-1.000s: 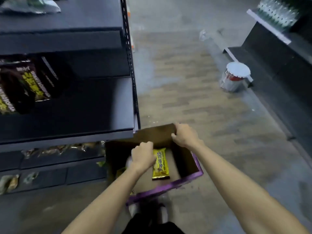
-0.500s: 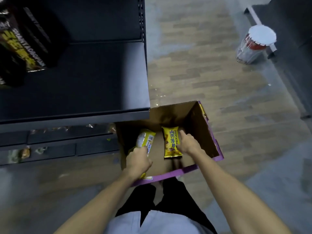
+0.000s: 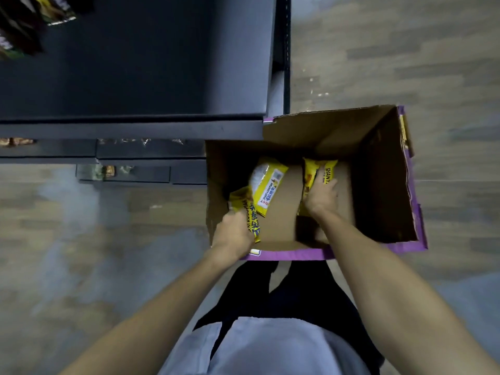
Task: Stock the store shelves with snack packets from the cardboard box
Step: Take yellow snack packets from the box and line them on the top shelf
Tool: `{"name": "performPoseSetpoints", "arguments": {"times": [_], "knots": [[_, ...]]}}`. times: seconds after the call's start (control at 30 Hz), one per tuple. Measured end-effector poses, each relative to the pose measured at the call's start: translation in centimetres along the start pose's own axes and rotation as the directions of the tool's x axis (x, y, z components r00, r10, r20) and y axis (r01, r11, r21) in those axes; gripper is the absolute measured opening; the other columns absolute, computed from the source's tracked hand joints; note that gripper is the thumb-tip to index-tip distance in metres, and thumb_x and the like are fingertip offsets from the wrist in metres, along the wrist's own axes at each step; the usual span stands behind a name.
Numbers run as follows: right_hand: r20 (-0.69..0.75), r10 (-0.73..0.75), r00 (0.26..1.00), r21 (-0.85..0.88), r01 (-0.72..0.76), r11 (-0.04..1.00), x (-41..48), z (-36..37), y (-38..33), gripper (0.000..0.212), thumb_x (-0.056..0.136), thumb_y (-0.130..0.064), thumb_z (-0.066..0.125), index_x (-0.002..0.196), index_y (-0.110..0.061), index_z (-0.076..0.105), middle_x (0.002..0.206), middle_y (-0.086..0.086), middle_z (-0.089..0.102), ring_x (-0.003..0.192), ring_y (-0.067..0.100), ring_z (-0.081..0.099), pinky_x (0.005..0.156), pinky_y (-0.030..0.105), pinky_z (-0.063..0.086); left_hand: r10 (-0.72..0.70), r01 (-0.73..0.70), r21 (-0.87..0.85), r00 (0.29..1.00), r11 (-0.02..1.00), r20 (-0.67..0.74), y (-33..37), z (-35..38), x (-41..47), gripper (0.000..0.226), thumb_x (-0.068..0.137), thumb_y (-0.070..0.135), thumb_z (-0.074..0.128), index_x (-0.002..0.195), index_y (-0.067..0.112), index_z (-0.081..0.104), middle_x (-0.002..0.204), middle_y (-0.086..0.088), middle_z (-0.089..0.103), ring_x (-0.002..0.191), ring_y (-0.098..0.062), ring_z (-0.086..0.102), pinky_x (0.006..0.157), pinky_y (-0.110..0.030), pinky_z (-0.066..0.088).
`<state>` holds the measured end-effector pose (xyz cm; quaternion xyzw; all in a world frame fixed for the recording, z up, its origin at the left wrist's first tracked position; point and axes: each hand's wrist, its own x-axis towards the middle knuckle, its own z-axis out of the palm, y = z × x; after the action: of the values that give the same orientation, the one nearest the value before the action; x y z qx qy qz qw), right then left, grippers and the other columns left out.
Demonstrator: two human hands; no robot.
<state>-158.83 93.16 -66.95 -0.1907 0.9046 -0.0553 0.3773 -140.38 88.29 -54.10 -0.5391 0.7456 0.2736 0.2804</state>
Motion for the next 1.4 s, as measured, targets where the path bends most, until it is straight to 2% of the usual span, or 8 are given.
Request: {"name": "performPoseSetpoints", "arguments": {"times": [0.17, 0.3, 0.43, 0.63, 0.73, 0.97, 1.13, 1.4], "knots": [[0.007, -0.014, 1.000, -0.058, 0.014, 0.998, 0.8, -0.3, 0.6, 0.075, 0.096, -0.020, 0.058, 0.154, -0.028, 0.012, 0.138, 0.020, 0.032, 0.118, 0.044, 0.047, 0.093, 0.047, 0.044, 0.075, -0.068, 0.326, 0.997, 0.943, -0.007, 2.2, 0.1, 0.8, 0.072, 0.087, 0.010, 0.061, 0.149, 0.023, 0.026, 0.136, -0.016, 0.035, 0.117, -0.038, 0.051, 0.081, -0.040, 0.047], [0.004, -0.041, 0.999, -0.078, 0.041, 0.996, 1.3, -0.1, 0.9, 0.073, 0.096, -0.015, 0.056, 0.154, -0.026, 0.012, 0.138, 0.020, 0.033, 0.117, 0.044, 0.047, 0.092, 0.046, 0.045, 0.377, -0.369, 0.741, 0.911, 0.561, 0.167, 3.3, -0.4, 3.7, 0.049, 0.092, 0.011, 0.055, 0.139, 0.016, 0.042, 0.138, -0.010, 0.038, 0.127, -0.032, 0.037, 0.089, -0.037, 0.043], [0.018, -0.033, 0.999, -0.073, 0.034, 0.997, 1.5, -0.1, 1.2, 0.071, 0.098, -0.014, 0.051, 0.155, -0.027, 0.011, 0.138, 0.019, 0.032, 0.115, 0.041, 0.047, 0.090, 0.044, 0.044, 0.321, -0.577, 0.803, 0.797, 0.150, 0.512, 3.1, 0.8, 7.3, 0.037, 0.101, 0.015, 0.042, 0.137, 0.019, 0.050, 0.142, -0.005, 0.049, 0.130, -0.029, 0.042, 0.105, -0.037, 0.036], [0.026, -0.057, 0.998, -0.087, 0.059, 0.994, 1.5, -0.5, 1.6, 0.075, 0.093, -0.014, 0.060, 0.153, -0.027, 0.016, 0.134, 0.018, 0.037, 0.111, 0.039, 0.051, 0.088, 0.043, 0.045, 0.266, -0.588, 0.808, 0.774, -0.038, 0.575, 4.3, 1.8, 9.3, 0.035, 0.105, 0.022, 0.038, 0.138, 0.024, 0.048, 0.139, -0.002, 0.054, 0.127, -0.025, 0.051, 0.107, -0.038, 0.031], [-0.004, -0.069, 0.998, -0.119, 0.068, 0.991, 1.1, -1.7, 1.8, 0.068, 0.093, -0.012, 0.060, 0.149, -0.026, 0.023, 0.131, 0.017, 0.041, 0.110, 0.037, 0.054, 0.085, 0.042, 0.046, 0.326, -0.525, 0.846, 0.819, 0.097, 0.471, 5.7, 0.6, 8.5, 0.040, 0.102, 0.020, 0.044, 0.141, 0.026, 0.041, 0.135, 0.000, 0.055, 0.122, -0.025, 0.054, 0.094, -0.035, 0.038], [-0.063, -0.037, 0.997, -0.203, 0.024, 0.979, 1.2, -4.1, 3.8, 0.077, 0.090, 0.000, 0.056, 0.151, -0.027, 0.017, 0.141, 0.020, 0.033, 0.118, 0.038, 0.050, 0.078, 0.041, 0.048, 0.398, -0.269, 0.461, 0.894, 0.845, -0.207, 8.7, 0.3, 8.4, 0.064, 0.093, 0.030, 0.059, 0.144, 0.014, 0.024, 0.114, -0.011, 0.057, 0.091, -0.033, 0.066, 0.060, -0.037, 0.045], [-0.032, 0.002, 0.999, -0.204, -0.009, 0.979, 1.4, -3.3, 4.8, 0.088, 0.089, -0.007, 0.062, 0.155, -0.032, 0.008, 0.155, 0.018, 0.018, 0.128, 0.037, 0.041, 0.084, 0.042, 0.048, 0.301, -0.283, 0.150, 0.947, 0.947, -0.113, 9.9, 4.4, 9.8, 0.069, 0.088, 0.019, 0.062, 0.148, 0.025, 0.026, 0.130, -0.018, 0.038, 0.102, -0.040, 0.058, 0.079, -0.044, 0.047], [0.032, 0.025, 0.999, -0.187, -0.019, 0.982, 2.5, -1.5, 4.4, 0.098, 0.092, -0.009, 0.062, 0.156, -0.029, -0.010, 0.157, 0.027, 0.009, 0.130, 0.040, 0.041, 0.093, 0.045, 0.047, 0.199, -0.193, 0.057, 0.973, 0.980, -0.118, 10.9, 7.9, 11.9, 0.098, 0.084, 0.020, 0.075, 0.156, 0.031, 0.009, 0.147, -0.020, 0.024, 0.122, -0.039, 0.049, 0.094, -0.046, 0.046]]}}
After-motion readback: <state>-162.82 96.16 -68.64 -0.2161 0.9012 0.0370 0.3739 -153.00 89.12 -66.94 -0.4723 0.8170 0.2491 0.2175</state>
